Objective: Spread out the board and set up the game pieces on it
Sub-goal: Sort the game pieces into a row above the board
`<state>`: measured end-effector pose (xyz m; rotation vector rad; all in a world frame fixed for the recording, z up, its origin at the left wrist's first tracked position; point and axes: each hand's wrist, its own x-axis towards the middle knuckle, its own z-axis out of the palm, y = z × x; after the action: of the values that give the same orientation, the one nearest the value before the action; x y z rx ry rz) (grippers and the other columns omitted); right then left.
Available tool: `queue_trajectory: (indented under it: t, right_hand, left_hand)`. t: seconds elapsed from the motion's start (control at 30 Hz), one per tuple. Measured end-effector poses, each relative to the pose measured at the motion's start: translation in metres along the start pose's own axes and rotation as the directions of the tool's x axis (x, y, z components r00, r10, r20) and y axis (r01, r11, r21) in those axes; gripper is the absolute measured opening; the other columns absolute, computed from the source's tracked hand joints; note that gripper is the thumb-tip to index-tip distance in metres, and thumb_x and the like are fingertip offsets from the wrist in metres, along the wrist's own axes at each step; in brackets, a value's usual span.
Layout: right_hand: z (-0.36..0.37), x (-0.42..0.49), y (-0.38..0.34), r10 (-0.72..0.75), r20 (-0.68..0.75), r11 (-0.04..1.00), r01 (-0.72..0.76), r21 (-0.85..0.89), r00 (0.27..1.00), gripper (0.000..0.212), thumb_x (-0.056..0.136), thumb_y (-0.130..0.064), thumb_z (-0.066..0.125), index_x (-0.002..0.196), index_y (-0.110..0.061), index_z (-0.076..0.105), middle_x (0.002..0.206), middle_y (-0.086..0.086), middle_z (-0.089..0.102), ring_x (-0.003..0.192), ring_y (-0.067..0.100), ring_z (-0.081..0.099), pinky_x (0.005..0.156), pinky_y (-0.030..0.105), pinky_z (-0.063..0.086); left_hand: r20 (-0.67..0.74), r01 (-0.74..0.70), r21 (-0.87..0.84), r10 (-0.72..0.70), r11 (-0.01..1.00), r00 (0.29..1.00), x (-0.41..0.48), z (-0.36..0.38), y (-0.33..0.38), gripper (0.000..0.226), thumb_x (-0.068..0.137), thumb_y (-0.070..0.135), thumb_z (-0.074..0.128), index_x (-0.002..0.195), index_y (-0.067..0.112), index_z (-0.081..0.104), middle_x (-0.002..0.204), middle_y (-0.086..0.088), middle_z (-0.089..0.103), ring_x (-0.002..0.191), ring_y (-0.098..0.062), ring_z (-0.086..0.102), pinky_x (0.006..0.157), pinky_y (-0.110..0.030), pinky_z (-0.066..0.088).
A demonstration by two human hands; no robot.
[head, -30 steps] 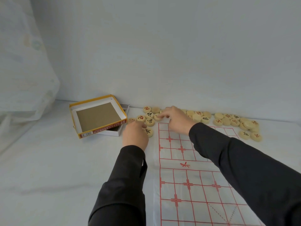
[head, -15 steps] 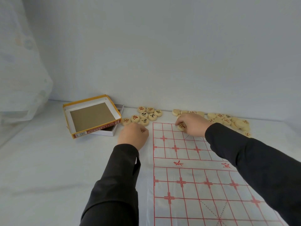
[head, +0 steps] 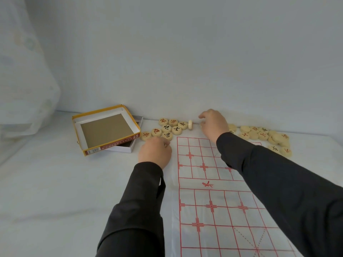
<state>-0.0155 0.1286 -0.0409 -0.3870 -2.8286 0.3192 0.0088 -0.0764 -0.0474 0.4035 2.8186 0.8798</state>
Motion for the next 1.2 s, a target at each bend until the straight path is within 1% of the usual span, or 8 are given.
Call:
queue_trajectory:
  t: [0.17,0.47,0.63,0.8,0.9,0.97,1.03,1.2]
  right_hand:
    - [0.006,0.005,0.01,0.009,0.076,0.984,0.005,-0.181,0.997,0.022,0.088,-0.029,0.059,0.104,-0.016,0.066,0.105,0.006,0.065,0.102,0.025,0.054,0.084,0.033,0.043]
    - [0.008,0.013,-0.006,-0.017,0.082,0.972,0.035,-0.232,0.996,0.031,0.093,-0.028,0.045,0.074,-0.007,0.058,0.073,0.009,0.058,0.073,0.026,0.055,0.07,0.033,0.043]
    - [0.009,0.02,-0.002,0.083,0.146,0.995,-0.073,-0.068,0.986,0.031,0.098,-0.024,0.039,0.082,-0.006,0.06,0.082,0.01,0.058,0.079,0.026,0.052,0.075,0.035,0.043]
    - [0.006,0.025,0.002,0.165,0.206,0.982,-0.142,-0.124,0.965,0.033,0.098,-0.03,0.041,0.095,-0.006,0.063,0.091,0.011,0.061,0.09,0.028,0.057,0.076,0.033,0.042]
    - [0.004,0.024,0.006,0.174,0.169,0.981,-0.155,-0.12,0.97,0.03,0.094,-0.035,0.05,0.08,-0.01,0.06,0.081,0.008,0.058,0.081,0.027,0.055,0.071,0.031,0.041]
    - [0.0,0.022,0.01,0.148,0.111,0.988,-0.143,-0.055,0.983,0.027,0.095,-0.024,0.048,0.073,-0.012,0.058,0.08,0.005,0.057,0.081,0.025,0.053,0.071,0.031,0.041]
    - [-0.004,0.02,0.014,0.146,0.098,0.983,-0.156,0.094,0.984,0.023,0.093,-0.008,0.045,0.087,-0.012,0.067,0.091,-0.001,0.059,0.091,0.022,0.056,0.083,0.032,0.046]
    - [-0.012,0.015,0.015,0.062,0.314,0.878,-0.202,0.434,0.947,0.03,0.092,-0.001,0.046,0.115,-0.008,0.064,0.121,0.005,0.061,0.119,0.018,0.049,0.094,0.022,0.035]
  left_hand:
    - [0.0,0.016,-0.021,-0.016,1.0,1.0,0.0,0.001,0.002,0.033,0.096,0.02,0.043,0.125,0.022,0.058,0.124,-0.002,0.06,0.108,-0.019,0.056,0.095,-0.03,0.048]
    - [0.004,0.033,-0.046,-0.032,0.998,0.999,0.003,0.002,0.001,0.032,0.096,0.019,0.044,0.125,0.022,0.058,0.124,-0.003,0.059,0.109,-0.02,0.056,0.096,-0.031,0.047]
    - [-0.007,0.032,-0.04,-0.032,0.999,0.999,0.002,0.004,0.002,0.032,0.096,0.02,0.044,0.125,0.022,0.058,0.123,-0.002,0.059,0.108,-0.019,0.056,0.095,-0.03,0.048]
    - [-0.008,0.034,-0.038,-0.034,0.999,0.999,0.001,0.003,0.002,0.033,0.096,0.019,0.043,0.125,0.022,0.058,0.124,-0.002,0.059,0.109,-0.019,0.055,0.096,-0.029,0.047]
    - [0.002,0.037,-0.036,-0.037,0.999,0.999,0.001,0.003,0.002,0.033,0.096,0.018,0.043,0.126,0.022,0.057,0.126,-0.003,0.058,0.111,-0.02,0.055,0.097,-0.03,0.047]
    - [0.0,0.035,-0.036,-0.035,0.999,0.999,0.001,0.002,0.003,0.033,0.096,0.018,0.043,0.126,0.022,0.057,0.125,-0.003,0.058,0.111,-0.02,0.055,0.096,-0.03,0.047]
    - [-0.007,0.031,-0.035,-0.032,0.999,0.999,0.0,0.002,0.003,0.033,0.096,0.018,0.043,0.126,0.022,0.058,0.125,-0.003,0.059,0.111,-0.02,0.055,0.096,-0.029,0.046]
    - [-0.014,0.024,-0.043,-0.024,0.999,1.0,-0.003,0.002,0.004,0.033,0.096,0.018,0.043,0.126,0.021,0.057,0.124,-0.002,0.059,0.111,-0.019,0.055,0.096,-0.029,0.046]
